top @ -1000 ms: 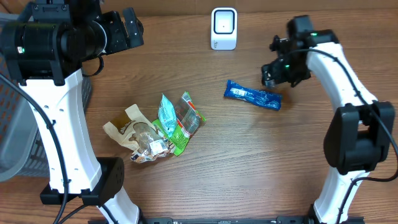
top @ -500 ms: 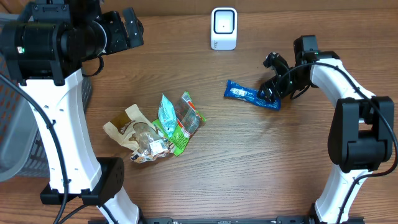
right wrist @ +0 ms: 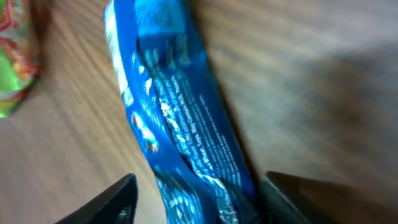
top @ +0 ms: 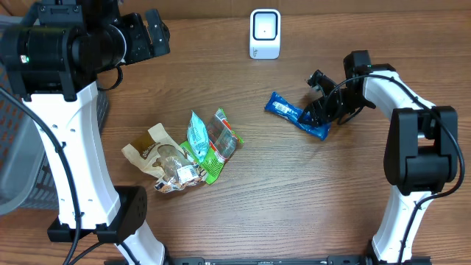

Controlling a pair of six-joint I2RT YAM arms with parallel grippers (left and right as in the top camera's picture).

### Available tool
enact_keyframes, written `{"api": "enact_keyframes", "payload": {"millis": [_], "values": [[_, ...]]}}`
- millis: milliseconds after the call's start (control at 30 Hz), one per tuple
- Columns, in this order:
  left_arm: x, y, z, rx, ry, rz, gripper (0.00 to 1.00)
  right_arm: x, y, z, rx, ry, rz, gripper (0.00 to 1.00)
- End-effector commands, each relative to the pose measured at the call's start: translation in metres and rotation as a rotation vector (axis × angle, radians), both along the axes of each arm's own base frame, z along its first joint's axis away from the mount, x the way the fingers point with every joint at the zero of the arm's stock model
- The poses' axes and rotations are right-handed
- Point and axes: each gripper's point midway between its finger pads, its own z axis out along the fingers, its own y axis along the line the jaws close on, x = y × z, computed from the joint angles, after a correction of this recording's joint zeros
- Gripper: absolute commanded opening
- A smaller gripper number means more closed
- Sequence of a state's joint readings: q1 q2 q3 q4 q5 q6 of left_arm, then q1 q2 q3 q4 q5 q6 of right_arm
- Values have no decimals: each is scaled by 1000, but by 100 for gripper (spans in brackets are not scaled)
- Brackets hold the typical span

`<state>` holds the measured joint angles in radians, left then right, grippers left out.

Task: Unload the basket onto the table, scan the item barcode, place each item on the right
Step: 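Rotate the held blue wrapper with the right gripper, barcode facing up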

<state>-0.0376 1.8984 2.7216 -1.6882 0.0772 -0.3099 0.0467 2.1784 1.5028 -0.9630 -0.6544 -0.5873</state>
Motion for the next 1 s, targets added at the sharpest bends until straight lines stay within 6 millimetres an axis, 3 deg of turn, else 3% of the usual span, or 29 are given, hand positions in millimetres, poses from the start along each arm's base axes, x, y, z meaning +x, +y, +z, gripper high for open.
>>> {"api": "enact_keyframes", "payload": {"millis": [0, 67, 133, 333, 500, 700, 867, 967], "values": [[0, 0, -1, 20, 1, -15, 100, -25, 22, -5, 108, 143, -1, 60], [0, 0, -1, 20, 1, -15, 100, -36, 31, -3, 107, 182, 21, 50], [0, 0, -1, 20, 1, -15, 100, -40, 42, -7, 93, 210, 9, 48], [0, 0, -1, 20, 1, -15, 100, -22, 60, -19, 74, 235, -143, 46], [0, 0, -1, 20, 1, -15, 100, -12, 57, -39, -73, 292, -345, 33], [0, 0, -1, 20, 1, -15, 100, -1, 9, -56, -280, 363, -655, 33], [0, 0, -1, 20, 1, -15, 100, 26, -21, -44, -251, 310, -731, 40], [0, 0, -1, 20, 1, -15, 100, 45, -42, -33, -250, 192, -657, 46]]}}
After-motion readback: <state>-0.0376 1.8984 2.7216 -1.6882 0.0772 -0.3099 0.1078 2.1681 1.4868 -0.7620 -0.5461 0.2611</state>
